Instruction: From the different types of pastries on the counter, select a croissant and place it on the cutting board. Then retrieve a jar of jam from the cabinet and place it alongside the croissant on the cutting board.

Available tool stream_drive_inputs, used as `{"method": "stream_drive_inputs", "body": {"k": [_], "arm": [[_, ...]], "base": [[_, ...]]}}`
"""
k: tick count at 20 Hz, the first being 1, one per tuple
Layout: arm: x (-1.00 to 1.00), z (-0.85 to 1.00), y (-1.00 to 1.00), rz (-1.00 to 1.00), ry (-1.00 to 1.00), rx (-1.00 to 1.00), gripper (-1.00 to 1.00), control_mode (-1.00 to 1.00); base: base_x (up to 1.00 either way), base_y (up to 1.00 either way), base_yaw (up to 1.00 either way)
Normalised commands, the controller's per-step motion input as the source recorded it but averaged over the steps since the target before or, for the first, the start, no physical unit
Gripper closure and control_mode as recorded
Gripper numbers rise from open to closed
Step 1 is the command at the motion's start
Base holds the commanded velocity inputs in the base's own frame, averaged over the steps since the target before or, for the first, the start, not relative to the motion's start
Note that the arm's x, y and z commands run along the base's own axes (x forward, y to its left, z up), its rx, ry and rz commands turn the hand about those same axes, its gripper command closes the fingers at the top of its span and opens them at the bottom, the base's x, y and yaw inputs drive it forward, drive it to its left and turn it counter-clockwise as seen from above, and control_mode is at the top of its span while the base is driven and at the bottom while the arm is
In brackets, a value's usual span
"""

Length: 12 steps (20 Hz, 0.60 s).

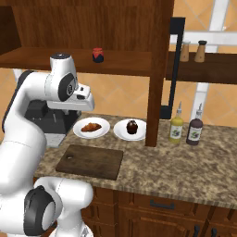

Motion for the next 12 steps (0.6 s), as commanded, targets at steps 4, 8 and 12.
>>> {"method": "stream_drive_inputs", "body": {"k": [4, 8, 12], "arm": [[0.04, -0.06, 0.00, 0.00, 0.00, 0.00, -1.00, -1.00], [0.31, -0.18, 0.00, -0.04, 0.01, 0.00, -1.00, -1.00], [0.46, -0.21, 0.00, -0.04, 0.02, 0.00, -1.00, -1.00]], "base": [[0.00, 0.00, 0.00], [0.00, 0.00, 0.00], [0.00, 0.00, 0.00]]}}
